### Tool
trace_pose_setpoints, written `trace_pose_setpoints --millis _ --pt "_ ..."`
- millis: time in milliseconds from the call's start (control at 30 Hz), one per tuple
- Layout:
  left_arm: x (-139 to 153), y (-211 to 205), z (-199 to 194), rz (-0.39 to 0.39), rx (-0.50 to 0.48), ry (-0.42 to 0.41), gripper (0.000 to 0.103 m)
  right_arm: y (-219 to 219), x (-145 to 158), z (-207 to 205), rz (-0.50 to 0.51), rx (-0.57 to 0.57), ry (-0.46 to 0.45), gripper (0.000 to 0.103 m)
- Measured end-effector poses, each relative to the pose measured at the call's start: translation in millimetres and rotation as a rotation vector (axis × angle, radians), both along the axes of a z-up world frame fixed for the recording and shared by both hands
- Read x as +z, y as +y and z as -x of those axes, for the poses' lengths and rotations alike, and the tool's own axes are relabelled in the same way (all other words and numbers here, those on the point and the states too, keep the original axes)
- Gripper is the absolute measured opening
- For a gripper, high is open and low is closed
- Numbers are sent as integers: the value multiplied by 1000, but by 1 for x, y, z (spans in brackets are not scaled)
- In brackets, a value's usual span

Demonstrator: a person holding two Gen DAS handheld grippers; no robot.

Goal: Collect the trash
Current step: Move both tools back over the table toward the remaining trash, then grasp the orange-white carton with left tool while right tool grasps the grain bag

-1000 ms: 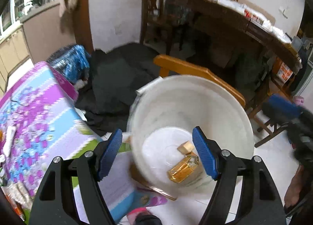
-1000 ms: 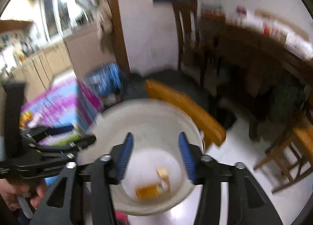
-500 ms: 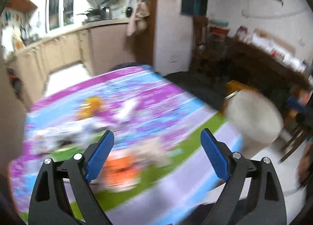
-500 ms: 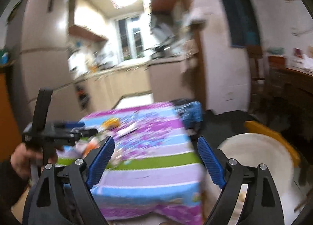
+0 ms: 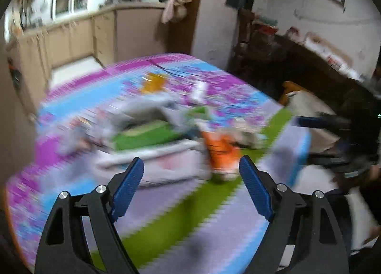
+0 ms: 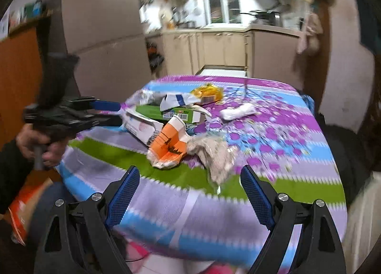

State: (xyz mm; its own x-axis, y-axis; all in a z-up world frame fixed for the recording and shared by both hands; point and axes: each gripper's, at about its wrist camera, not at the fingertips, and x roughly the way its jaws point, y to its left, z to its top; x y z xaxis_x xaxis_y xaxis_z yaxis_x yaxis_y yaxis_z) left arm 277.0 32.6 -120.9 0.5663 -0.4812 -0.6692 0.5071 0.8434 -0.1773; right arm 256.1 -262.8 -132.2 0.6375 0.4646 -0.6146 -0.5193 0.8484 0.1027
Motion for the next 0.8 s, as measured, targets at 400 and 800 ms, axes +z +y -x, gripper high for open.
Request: trace_pose_setpoints --millis 400,800 --pt "-47 -40 -5 79 31 125 42 24 -39 -86 175 87 79 64" --pt "-55 -59 -14 56 83 139 35 1 -42 -82 132 -19 74 40"
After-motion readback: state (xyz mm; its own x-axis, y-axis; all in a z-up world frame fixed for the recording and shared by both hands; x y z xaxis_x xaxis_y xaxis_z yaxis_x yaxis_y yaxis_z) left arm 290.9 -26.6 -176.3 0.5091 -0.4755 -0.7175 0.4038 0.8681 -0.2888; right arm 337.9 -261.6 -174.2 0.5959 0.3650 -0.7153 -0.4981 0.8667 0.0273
